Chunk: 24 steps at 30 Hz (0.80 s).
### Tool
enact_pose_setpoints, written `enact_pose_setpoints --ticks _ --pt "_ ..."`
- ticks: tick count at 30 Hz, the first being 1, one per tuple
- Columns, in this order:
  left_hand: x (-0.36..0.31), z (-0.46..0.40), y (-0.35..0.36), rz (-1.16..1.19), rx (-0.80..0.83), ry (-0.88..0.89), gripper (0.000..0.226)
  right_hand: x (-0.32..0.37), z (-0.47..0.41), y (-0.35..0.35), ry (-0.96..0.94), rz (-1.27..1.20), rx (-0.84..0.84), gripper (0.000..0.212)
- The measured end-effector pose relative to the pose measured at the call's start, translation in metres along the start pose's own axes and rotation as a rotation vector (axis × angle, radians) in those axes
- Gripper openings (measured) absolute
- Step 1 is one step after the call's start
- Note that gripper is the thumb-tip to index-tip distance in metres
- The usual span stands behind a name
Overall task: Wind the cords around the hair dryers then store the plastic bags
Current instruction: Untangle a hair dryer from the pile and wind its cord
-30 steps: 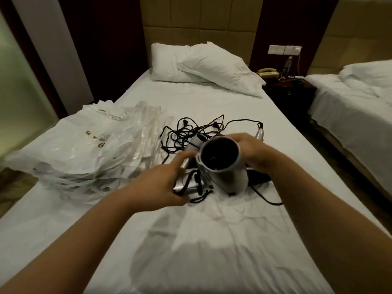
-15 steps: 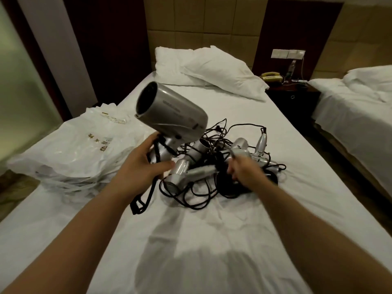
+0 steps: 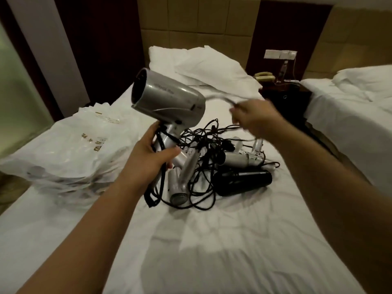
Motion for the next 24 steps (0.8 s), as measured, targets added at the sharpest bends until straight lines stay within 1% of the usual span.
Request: enact_pose_setpoints --ticks 2,4,5,6,7,8,9,10,11,12,13,14,15,17,18,19,21,22,24 --pt "0.007 0.001 0.0 0.124 0.006 -0.072 0.042 -0.031 0.026 0.034 0.107 0.182 0.297 0.031" --pt "0.012 0.001 -0.004 0.242 0.013 -0.14 0.026 -0.053 0.057 0.061 0.189 0.242 0.551 0.031" --pt "0.014 0.002 -0.004 0.272 0.029 -0.172 0.022 -0.058 0.071 0.074 0.204 0.254 0.663 0.03" --pt "0.016 0.004 -0.004 0.285 0.053 -0.201 0.02 -0.059 0.08 0.084 0.203 0.268 0.74 0.028" --pt "0.017 0.006 -0.002 0.282 0.078 -0.225 0.019 -0.056 0.086 0.093 0.185 0.272 0.775 0.027" --pt "0.018 0.008 0.0 0.273 0.104 -0.251 0.018 -0.05 0.089 0.098 0.148 0.252 0.753 0.023" --pt "0.019 0.01 0.003 0.265 0.131 -0.276 0.017 -0.042 0.089 0.1 0.102 0.18 0.654 0.018" --pt "0.02 0.011 0.005 0.266 0.15 -0.297 0.016 -0.033 0.088 0.098 0.084 0.035 0.517 0.017" --pt "0.019 0.012 0.005 0.274 0.158 -0.301 0.014 -0.024 0.089 0.097 0.095 -0.165 0.369 0.022" --pt "0.018 0.012 0.005 0.277 0.151 -0.287 0.013 -0.018 0.092 0.096 0.119 -0.351 0.267 0.027" --pt "0.017 0.01 0.002 0.261 0.124 -0.263 0.013 -0.014 0.097 0.098 0.131 -0.453 0.238 0.03" --pt "0.015 0.009 0.0 0.224 0.079 -0.24 0.014 -0.012 0.105 0.102 0.118 -0.459 0.27 0.032" --pt "0.015 0.005 -0.005 0.163 0.02 -0.221 0.016 -0.012 0.114 0.107 0.078 -0.404 0.332 0.032" --pt "0.019 -0.003 -0.014 -0.032 -0.106 -0.173 0.028 -0.011 0.131 0.115 -0.076 -0.205 0.471 0.033" --pt "0.023 -0.007 -0.02 -0.207 -0.167 -0.138 0.036 -0.007 0.135 0.114 -0.165 -0.113 0.517 0.033" --pt "0.028 -0.01 -0.025 -0.447 -0.205 -0.109 0.045 0.001 0.136 0.107 -0.249 -0.053 0.527 0.031" --pt "0.039 -0.01 -0.031 -0.94 -0.209 -0.097 0.057 0.019 0.131 0.086 -0.371 0.034 0.496 0.022" --pt "0.043 -0.007 -0.032 -1.118 -0.195 -0.105 0.059 0.027 0.125 0.073 -0.404 0.053 0.443 0.017" --pt "0.05 0.001 -0.028 -1.352 -0.131 -0.093 0.058 0.038 0.11 0.047 -0.443 0.057 0.305 0.006"
Point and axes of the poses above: each hand's wrist, its own z-axis away from the middle knuckle, its own y-axis out of the palm, x = y × z, the point moved 2 cm from there along -z, towards the middle knuckle, and after that the axes turned 8 degrees about -y, right-handed, at the moved point
